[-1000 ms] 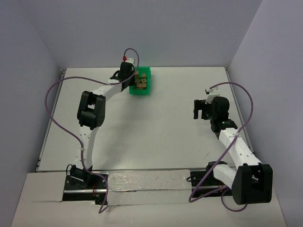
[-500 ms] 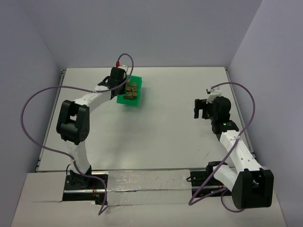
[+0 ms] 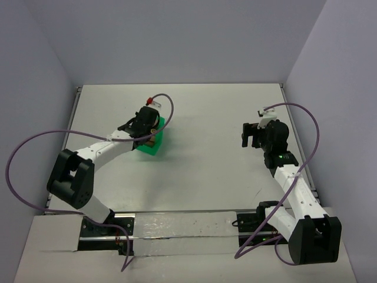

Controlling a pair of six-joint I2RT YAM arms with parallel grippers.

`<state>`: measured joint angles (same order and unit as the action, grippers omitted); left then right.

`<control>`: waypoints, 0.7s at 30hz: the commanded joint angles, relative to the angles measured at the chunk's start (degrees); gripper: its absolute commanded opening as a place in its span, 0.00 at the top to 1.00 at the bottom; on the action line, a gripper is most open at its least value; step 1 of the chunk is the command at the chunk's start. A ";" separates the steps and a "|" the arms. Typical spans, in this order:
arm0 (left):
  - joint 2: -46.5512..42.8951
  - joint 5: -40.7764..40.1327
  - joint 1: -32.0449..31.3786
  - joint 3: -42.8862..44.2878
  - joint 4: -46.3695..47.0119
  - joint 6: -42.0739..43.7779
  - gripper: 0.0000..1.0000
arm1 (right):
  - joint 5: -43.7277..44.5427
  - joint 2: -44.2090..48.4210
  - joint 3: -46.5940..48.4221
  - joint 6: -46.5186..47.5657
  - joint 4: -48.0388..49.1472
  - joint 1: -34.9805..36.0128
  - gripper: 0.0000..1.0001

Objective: Build the wood block tower

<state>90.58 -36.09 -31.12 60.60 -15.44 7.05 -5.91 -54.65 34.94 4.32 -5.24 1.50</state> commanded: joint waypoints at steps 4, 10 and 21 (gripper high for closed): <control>-4.61 -19.27 -8.29 -4.05 8.53 9.62 1.00 | -0.63 1.30 2.16 0.52 1.06 0.35 0.00; -6.18 -29.24 -14.79 -12.14 24.58 24.49 1.00 | -1.02 0.88 2.24 0.59 1.19 0.35 0.00; -2.90 -33.61 -21.23 -22.77 58.39 56.22 1.00 | -1.12 -0.30 2.41 0.69 1.28 0.35 0.00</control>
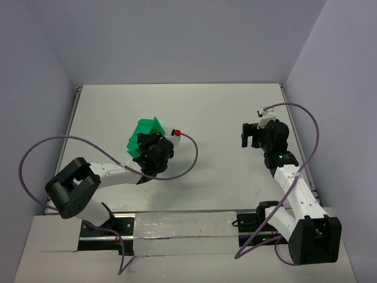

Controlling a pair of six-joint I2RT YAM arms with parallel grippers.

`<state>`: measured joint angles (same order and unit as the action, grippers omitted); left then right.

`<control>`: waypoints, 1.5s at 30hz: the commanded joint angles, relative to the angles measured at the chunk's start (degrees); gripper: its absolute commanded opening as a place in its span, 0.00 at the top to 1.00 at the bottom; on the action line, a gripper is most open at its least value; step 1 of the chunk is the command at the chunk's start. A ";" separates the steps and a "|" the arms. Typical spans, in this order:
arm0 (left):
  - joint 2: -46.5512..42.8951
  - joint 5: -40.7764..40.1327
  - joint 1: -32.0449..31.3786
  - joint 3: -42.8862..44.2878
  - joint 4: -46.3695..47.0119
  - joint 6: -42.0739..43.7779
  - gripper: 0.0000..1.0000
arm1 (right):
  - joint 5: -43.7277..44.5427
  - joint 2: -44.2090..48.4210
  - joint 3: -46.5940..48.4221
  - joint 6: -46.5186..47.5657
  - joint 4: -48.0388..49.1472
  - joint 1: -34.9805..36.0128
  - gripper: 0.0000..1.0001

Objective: Build the wood block tower

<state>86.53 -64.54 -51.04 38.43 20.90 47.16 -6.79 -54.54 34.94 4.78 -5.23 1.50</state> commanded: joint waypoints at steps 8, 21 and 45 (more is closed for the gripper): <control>14.17 -4.98 -1.69 0.09 49.16 38.90 1.00 | 0.19 -0.57 2.33 0.50 1.35 0.35 0.00; 36.15 -0.89 -1.94 5.51 85.71 69.36 1.00 | 0.72 -0.74 2.42 0.57 1.37 0.35 0.00; 42.17 -0.23 -2.75 8.19 85.68 74.97 1.00 | 0.57 -0.57 2.57 0.55 1.19 0.29 0.00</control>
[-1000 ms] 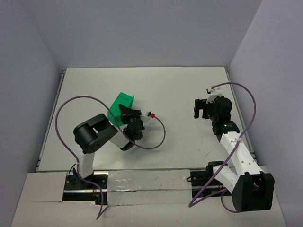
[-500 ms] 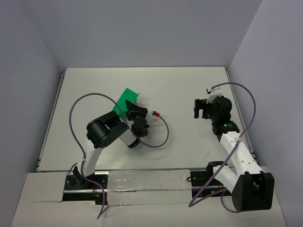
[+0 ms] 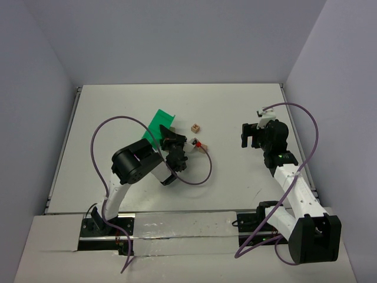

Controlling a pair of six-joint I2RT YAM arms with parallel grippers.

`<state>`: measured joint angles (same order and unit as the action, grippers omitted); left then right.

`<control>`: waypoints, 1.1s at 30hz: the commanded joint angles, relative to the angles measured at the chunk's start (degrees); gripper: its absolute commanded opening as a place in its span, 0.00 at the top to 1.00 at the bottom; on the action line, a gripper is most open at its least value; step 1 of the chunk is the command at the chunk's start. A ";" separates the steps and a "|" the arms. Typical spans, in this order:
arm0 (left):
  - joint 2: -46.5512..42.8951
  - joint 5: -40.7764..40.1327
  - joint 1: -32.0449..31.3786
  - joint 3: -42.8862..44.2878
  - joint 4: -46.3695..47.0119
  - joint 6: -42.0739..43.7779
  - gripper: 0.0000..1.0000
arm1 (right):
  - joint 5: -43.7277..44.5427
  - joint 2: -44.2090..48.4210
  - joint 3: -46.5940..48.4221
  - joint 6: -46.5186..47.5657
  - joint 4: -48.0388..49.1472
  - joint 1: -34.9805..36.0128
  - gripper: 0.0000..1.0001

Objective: Build the wood block tower

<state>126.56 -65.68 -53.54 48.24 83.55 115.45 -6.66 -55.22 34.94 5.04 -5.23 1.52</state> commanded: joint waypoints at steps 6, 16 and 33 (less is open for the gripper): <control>0.61 1.08 0.19 -1.57 22.98 8.39 1.00 | 0.25 0.47 2.68 0.15 1.01 0.32 0.00; -3.70 2.10 3.01 -2.26 22.99 12.69 1.00 | -0.72 1.58 2.68 -0.24 0.73 0.24 0.00; -0.55 2.40 1.39 -0.32 23.15 14.53 1.00 | -0.24 0.75 2.53 0.50 0.66 0.24 0.00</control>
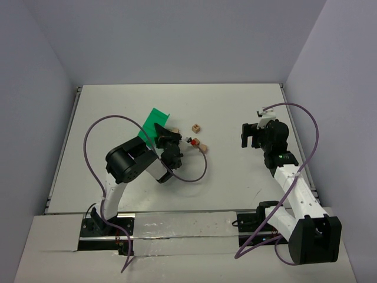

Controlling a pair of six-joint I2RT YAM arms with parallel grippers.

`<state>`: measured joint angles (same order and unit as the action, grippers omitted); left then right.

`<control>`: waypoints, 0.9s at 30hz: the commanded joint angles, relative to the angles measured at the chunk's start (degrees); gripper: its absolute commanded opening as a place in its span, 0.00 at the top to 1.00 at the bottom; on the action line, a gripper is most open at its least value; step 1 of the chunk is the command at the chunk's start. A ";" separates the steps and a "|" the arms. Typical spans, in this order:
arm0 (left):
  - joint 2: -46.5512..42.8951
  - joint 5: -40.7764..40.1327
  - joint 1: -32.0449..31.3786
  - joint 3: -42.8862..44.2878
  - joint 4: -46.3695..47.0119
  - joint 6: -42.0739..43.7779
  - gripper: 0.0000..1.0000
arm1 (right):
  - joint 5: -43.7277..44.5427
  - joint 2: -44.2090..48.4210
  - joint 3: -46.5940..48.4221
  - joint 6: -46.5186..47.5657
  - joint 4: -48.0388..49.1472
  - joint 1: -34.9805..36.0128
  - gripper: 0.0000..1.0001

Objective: Build the wood block tower

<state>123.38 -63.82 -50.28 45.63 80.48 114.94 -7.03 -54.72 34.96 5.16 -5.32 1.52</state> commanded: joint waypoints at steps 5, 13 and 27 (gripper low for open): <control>-0.78 0.46 1.98 0.53 26.14 15.37 1.00 | 0.23 -0.23 2.15 0.80 1.51 0.18 0.00; -3.98 -0.07 5.49 -1.81 26.14 15.95 1.00 | 0.64 -2.88 2.90 -0.50 0.73 0.24 0.00; -15.81 -2.80 15.95 11.94 -5.97 -12.06 1.00 | 0.52 -5.02 3.38 -0.68 -0.79 0.24 0.00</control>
<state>117.77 -64.06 -36.38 49.29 74.64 114.05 -6.92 -59.64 35.68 5.27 -5.95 1.52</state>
